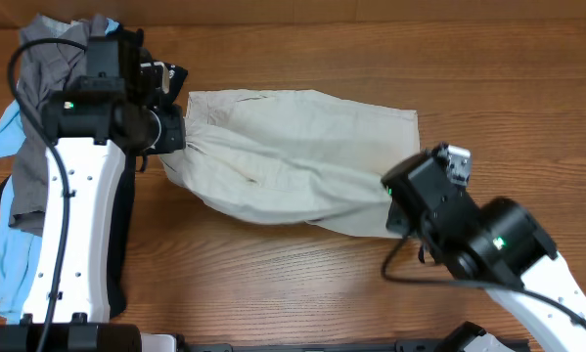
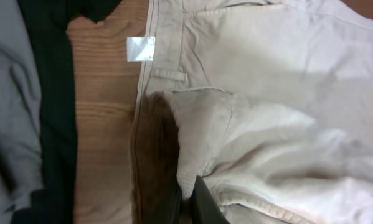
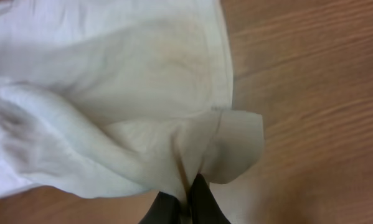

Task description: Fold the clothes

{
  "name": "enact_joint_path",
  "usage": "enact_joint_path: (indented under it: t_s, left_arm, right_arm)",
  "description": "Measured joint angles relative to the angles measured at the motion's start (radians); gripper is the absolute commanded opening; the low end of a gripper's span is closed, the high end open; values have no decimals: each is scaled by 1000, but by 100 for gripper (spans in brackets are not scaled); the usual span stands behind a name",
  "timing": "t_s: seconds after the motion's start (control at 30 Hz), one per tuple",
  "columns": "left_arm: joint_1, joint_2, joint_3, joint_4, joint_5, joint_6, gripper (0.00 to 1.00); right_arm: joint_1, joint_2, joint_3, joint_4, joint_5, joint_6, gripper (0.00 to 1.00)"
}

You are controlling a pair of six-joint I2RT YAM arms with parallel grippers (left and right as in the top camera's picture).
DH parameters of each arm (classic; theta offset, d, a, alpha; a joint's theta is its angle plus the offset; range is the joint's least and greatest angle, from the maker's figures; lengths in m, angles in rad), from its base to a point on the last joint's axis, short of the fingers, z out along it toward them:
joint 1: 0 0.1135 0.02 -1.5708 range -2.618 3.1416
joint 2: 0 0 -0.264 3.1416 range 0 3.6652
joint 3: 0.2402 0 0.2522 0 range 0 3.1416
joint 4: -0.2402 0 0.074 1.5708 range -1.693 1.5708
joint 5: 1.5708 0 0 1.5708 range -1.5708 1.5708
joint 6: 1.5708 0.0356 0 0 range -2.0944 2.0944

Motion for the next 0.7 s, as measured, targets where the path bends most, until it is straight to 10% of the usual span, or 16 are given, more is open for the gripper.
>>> enact_joint_path:
  t_s: [0.3, 0.7]
  left_arm:
    - [0, 2, -109, 310, -33, -52, 4]
    - [-15, 98, -109, 464, -40, -64, 4]
  right_arm:
    - [-263, 99, 0, 299, 12, -169, 4]
    - [-367, 347, 0, 296, -136, -261, 4]
